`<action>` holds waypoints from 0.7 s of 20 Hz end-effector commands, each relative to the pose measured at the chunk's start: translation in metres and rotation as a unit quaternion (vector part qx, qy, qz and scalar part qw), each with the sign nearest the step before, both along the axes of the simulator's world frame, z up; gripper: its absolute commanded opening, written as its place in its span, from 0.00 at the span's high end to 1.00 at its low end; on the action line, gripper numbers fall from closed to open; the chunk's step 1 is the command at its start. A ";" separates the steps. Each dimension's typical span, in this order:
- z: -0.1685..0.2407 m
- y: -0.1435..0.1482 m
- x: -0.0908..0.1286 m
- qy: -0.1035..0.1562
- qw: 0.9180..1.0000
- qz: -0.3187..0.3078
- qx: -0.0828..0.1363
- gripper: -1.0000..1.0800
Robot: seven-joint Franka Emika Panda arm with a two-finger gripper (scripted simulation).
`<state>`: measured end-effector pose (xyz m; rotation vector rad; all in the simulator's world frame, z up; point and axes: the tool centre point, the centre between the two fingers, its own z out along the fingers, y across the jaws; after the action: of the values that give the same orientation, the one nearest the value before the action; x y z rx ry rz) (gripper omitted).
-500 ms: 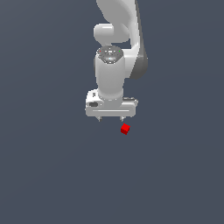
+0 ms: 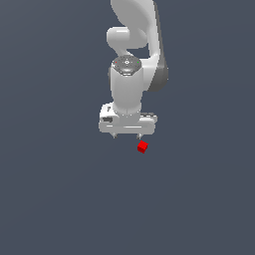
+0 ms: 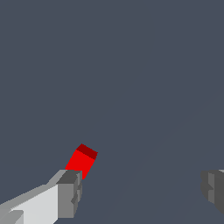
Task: Pick up the red cube and move it to a goal position.
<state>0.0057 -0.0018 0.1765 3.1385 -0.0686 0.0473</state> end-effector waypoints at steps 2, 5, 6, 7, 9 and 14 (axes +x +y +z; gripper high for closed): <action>-0.010 0.004 -0.004 0.001 1.000 -0.017 0.000 0.04; -0.023 0.010 -0.009 0.002 0.999 -0.037 0.001 0.04; -0.027 0.012 -0.011 0.003 0.999 -0.045 0.001 0.04; -0.033 0.014 -0.013 0.003 0.999 -0.053 0.001 0.04; -0.044 0.019 -0.017 0.004 0.997 -0.072 0.001 0.04; -0.076 0.035 -0.027 0.007 0.992 -0.124 0.002 0.04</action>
<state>-0.0177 0.0279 0.1108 3.1126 -0.4077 0.0274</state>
